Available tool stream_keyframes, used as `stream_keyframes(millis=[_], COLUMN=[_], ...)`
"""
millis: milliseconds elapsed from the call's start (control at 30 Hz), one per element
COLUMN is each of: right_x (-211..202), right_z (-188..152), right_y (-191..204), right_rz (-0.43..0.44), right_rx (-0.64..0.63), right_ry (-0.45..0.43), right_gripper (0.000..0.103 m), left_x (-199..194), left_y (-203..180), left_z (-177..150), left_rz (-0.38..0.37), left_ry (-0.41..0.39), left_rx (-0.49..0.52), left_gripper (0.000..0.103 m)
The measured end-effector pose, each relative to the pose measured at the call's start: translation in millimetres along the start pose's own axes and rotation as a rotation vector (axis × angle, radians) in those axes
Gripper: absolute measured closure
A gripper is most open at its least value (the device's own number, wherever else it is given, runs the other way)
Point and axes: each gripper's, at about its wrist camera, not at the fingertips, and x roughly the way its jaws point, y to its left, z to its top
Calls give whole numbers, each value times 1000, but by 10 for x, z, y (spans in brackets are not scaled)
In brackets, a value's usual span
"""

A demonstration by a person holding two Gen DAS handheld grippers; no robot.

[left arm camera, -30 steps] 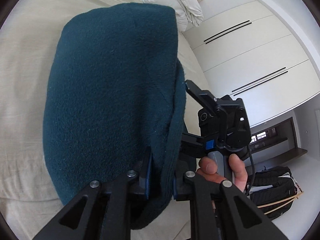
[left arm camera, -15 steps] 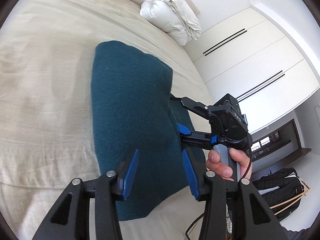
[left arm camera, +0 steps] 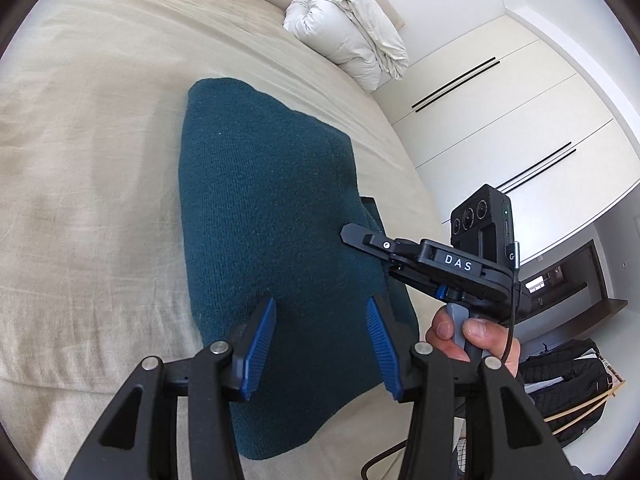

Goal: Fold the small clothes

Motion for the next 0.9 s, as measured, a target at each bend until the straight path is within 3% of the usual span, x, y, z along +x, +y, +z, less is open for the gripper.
stream_keyframes(millis=[300,433,533,733,833,900], right_x=[-648,-642,-589,-511,-493,-447], right_z=[213,112,-25,-74,5,114], right_y=[-591,-1079,-1475,-1366,-1234,-1157], right_rz=[9,-37,18,84,111,136], right_rx=[56,166,265,308,303,324], right_ry=[-100,-104,-102,-117,-121,-118], right_gripper=[90,90,91,85,84,78], left_x=[260,451,580,752,810,828], left_y=[-364,-480,-508,-452,-431,-421], left_z=[62,43,10,-10,-24,-38], left_rz=[-18,-4,8,43,42,43], left_ry=[36,73,96,128,135,140], left_rx=[84,122,134,129,114,114], left_gripper=[49,49,49,49,49,49])
